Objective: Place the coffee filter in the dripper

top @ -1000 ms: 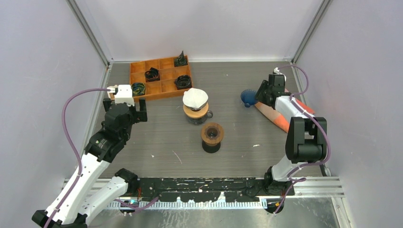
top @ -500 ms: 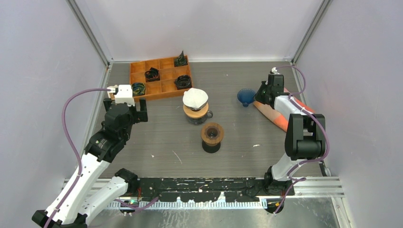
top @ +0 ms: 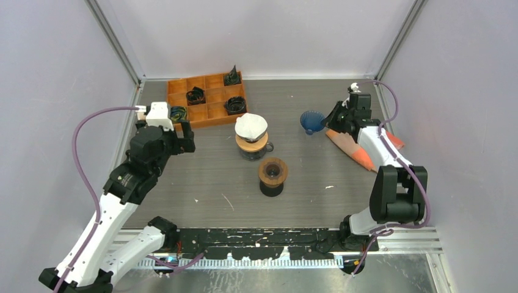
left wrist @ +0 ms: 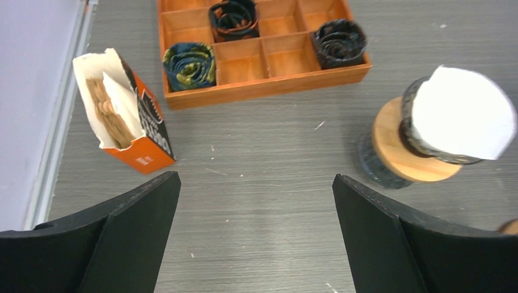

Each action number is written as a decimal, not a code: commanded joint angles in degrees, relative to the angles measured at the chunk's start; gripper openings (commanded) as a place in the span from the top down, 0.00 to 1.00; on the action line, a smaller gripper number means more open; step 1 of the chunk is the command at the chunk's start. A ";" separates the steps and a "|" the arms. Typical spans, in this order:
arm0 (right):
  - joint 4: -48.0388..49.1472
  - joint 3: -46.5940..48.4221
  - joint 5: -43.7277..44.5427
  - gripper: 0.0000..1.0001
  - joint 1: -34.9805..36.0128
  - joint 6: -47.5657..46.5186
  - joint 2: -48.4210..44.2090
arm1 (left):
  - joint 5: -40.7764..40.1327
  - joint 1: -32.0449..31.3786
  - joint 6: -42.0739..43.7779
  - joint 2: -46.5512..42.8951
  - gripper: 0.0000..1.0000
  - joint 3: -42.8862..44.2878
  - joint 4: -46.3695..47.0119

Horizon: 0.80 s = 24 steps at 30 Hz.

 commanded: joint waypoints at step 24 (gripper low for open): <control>-20.17 10.36 -8.66 0.95 23.42 -4.58 -21.77 | 34.46 0.26 -22.45 9.77 0.01 15.66 -13.81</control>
